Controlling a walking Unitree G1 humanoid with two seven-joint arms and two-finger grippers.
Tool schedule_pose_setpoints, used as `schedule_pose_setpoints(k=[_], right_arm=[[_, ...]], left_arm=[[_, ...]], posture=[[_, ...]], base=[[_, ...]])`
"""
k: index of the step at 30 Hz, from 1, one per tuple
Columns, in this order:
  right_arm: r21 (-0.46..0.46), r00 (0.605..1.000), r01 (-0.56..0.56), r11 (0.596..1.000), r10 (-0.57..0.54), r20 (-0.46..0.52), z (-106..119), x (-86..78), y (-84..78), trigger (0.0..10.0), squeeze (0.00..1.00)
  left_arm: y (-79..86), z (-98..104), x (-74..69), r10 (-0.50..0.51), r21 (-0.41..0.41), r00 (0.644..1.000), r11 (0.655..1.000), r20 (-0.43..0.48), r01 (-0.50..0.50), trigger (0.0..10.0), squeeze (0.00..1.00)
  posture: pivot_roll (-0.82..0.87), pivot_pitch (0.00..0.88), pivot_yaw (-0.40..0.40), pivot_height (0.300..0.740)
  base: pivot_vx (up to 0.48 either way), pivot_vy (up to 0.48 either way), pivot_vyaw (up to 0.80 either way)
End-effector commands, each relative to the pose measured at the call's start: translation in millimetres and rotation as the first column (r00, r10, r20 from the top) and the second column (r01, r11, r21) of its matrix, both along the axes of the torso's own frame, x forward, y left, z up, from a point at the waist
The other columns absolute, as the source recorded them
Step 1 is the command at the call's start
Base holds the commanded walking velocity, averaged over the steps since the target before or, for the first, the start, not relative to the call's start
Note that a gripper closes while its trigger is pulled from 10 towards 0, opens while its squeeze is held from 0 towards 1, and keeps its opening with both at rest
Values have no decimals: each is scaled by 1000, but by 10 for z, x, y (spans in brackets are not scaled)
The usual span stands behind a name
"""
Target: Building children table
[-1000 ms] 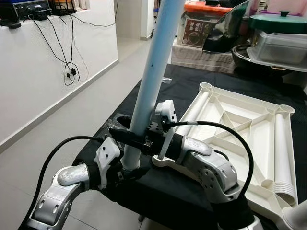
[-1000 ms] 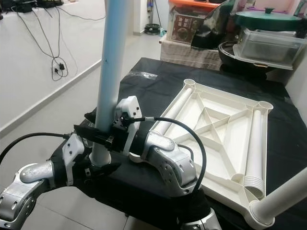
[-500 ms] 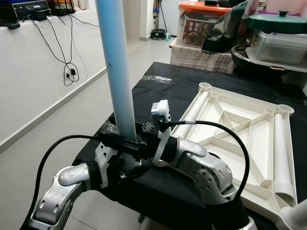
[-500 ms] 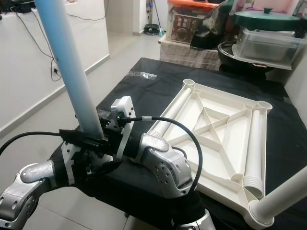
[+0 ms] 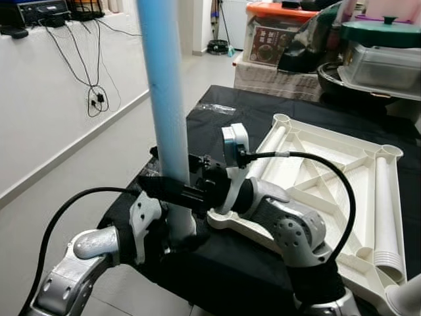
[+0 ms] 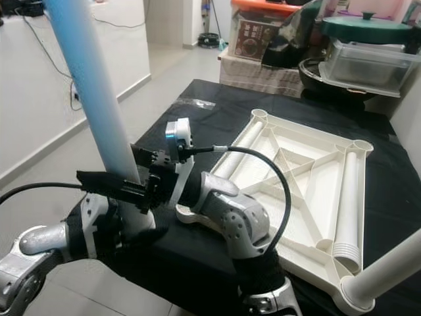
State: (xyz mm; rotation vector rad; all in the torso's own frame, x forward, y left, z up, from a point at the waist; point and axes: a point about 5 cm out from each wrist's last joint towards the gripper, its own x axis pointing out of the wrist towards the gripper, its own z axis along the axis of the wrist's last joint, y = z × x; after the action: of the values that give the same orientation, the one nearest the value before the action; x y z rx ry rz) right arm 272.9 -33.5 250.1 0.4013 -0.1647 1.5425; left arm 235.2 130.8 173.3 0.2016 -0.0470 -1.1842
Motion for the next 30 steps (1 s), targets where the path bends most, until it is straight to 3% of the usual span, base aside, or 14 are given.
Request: schedule_pose_setpoints(k=[1, 4, 6, 15, 16, 17, 18, 21, 22, 30], right_arm=[[-2, 1000, -18, 1000, 18, 21, 25, 0, 35, 10000, 0], [-115, 987, -83, 990, 98, 128, -2, 155, -44, 10000, 0], [-160, 971, -156, 975, 181, 156, -28, 144, -72, 10000, 0], [-194, 939, -265, 945, 299, 172, -26, 99, -106, 10000, 0], [-188, 937, -275, 943, 307, 168, -26, 90, -105, 7333, 0], [-188, 937, -275, 943, 307, 168, -26, 90, -105, 7333, 0], [-182, 931, -296, 938, 326, 165, -34, 95, -107, 4353, 0], [-180, 930, -301, 937, 330, 162, -37, 97, -108, 4353, 0], [-171, 927, -318, 933, 344, 152, -39, 96, -114, 0, 0], [-145, 932, -340, 929, 353, 80, -85, 84, -133, 0, 0]], left_arm=[[-77, 33, -67, -69, 6, 998, 998, 10, 69, 10000, 0], [-53, 70, -245, -177, 83, 984, 981, 4, 176, 10000, 0], [-54, 74, -318, -218, 102, 976, 971, -10, 218, 10000, 0], [32, 82, -415, -265, 152, 962, 950, -63, 272, 10000, 0], [49, 87, -405, -258, 156, 964, 951, -62, 265, 10000, 0], [49, 87, -405, -258, 156, 964, 951, -62, 265, 10000, 0], [70, 95, -396, -251, 164, 966, 952, -63, 258, 10000, 0], [75, 96, -394, -250, 166, 966, 952, -64, 257, 10000, 0], [81, 95, -392, -248, 170, 966, 952, -66, 256, 10000, 0], [122, 114, -319, -229, 191, 972, 953, -47, 234, 10000, 0]], posture=[[58, 0, -64, 740], [76, 0, -69, 740], [83, 0, -72, 740], [95, 0, -74, 740], [95, 0, -74, 740], [95, 0, -74, 740], [92, 0, -72, 740], [92, 0, -72, 740], [90, 0, -72, 740], [81, 0, -68, 740]], base=[[0, 0, 0], [0, 0, 0], [0, 0, 0], [0, 0, 0], [0, 0, 0], [0, 0, 0], [0, 0, 0], [0, 0, 0], [0, 0, 0], [0, 0, 0]])
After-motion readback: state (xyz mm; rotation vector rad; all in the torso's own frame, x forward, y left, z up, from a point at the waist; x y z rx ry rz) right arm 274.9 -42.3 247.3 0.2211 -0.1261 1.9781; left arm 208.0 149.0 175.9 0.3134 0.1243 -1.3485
